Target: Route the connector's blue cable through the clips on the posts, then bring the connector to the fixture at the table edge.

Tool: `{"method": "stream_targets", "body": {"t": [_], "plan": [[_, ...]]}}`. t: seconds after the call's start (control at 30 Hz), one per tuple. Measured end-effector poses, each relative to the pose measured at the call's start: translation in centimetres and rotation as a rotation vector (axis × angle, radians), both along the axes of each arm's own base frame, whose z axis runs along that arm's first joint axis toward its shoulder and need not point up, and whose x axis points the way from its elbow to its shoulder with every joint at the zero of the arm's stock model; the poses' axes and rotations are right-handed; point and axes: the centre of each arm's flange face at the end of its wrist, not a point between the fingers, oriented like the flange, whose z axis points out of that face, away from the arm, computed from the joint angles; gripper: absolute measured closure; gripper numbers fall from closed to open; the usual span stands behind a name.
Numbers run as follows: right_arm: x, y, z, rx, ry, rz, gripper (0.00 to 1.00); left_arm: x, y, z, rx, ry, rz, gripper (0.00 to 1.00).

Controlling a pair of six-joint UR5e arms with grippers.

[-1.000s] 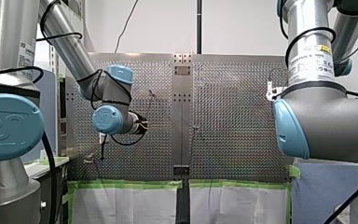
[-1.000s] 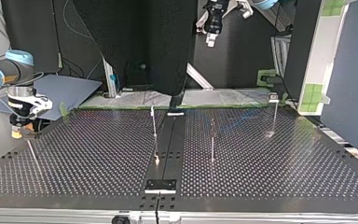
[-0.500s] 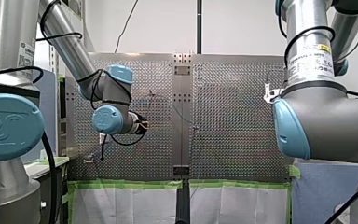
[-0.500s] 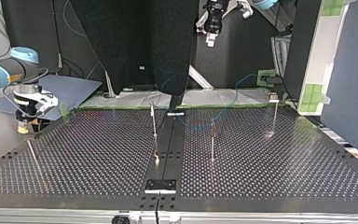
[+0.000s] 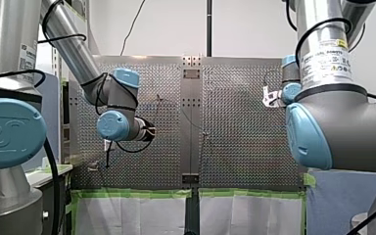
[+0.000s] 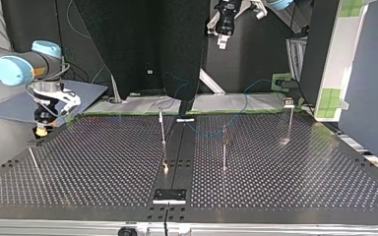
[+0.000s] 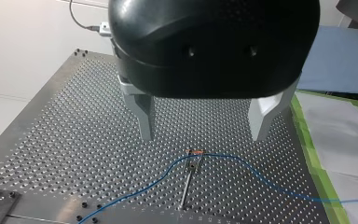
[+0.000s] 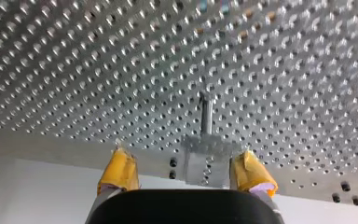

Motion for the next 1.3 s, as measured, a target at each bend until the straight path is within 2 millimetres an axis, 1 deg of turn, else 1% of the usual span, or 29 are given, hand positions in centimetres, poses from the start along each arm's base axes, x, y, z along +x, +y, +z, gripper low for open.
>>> {"method": "stream_targets", "body": {"t": [0.13,0.37,0.47,0.73,1.07,1.3], "plan": [[1.6,1.1,-0.7,0.006,0.008,0.003,0.01,0.0,0.0,0.0,-0.002,-0.001,0.0,0.0],[4.7,3.5,-2.7,0.015,0.014,0.029,0.01,0.3,-0.2,0.2,-0.027,-0.017,0.003,0.0],[5.8,4.3,-3.1,0.021,0.017,0.031,0.01,0.3,-0.2,0.2,-0.033,-0.019,0.005,0.0],[8.4,6.8,-5.0,0.041,0.025,0.032,0.01,0.9,0.4,0.5,-0.076,-0.039,0.074,0.0],[12.2,8.8,-9.4,0.08,0.032,0.031,0.01,1.6,0.2,1.1,-0.106,-0.063,0.114,0.0],[15.1,10.1,-12.5,0.075,0.044,0.032,0.01,1.9,0.5,1.3,-0.108,-0.079,0.164,0.0]]}}
